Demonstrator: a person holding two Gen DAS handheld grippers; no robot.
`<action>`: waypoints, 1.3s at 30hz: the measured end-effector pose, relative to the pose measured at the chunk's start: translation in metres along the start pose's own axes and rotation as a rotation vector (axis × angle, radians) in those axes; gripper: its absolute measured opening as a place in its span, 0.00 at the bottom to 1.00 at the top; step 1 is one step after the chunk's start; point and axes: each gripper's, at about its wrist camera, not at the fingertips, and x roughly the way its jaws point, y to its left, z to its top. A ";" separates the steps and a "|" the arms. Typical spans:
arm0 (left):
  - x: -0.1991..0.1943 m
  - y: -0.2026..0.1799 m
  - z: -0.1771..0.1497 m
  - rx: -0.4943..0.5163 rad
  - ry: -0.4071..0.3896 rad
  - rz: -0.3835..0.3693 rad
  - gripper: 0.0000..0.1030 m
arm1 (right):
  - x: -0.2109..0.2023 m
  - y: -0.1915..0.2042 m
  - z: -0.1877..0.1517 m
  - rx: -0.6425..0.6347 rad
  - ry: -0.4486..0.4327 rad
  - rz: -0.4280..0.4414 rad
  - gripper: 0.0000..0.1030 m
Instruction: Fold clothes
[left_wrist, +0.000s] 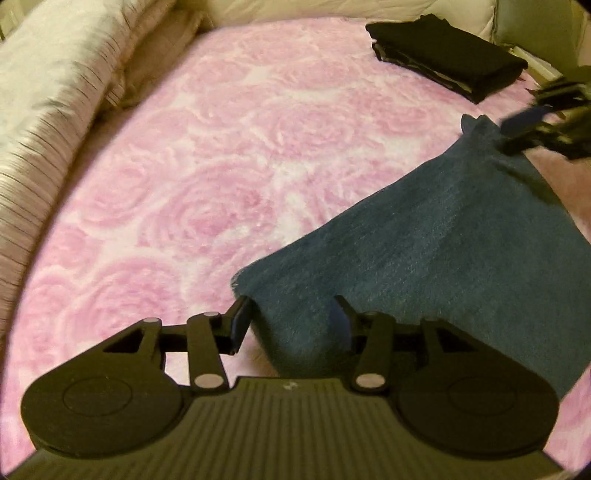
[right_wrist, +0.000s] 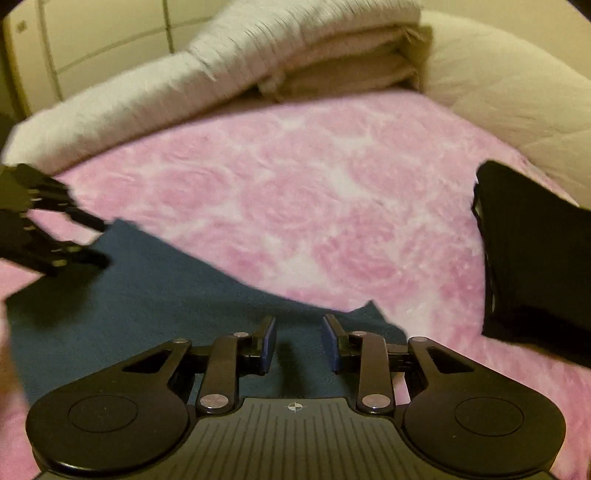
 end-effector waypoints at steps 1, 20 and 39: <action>-0.009 -0.003 -0.002 0.009 -0.016 0.012 0.35 | -0.013 0.009 -0.005 -0.012 -0.003 0.012 0.31; -0.043 -0.071 -0.077 0.176 -0.020 0.048 0.33 | -0.054 0.089 -0.077 -0.159 0.010 -0.019 0.31; -0.099 -0.099 -0.112 0.437 -0.122 0.133 0.46 | -0.078 0.138 -0.118 -0.280 0.062 -0.037 0.35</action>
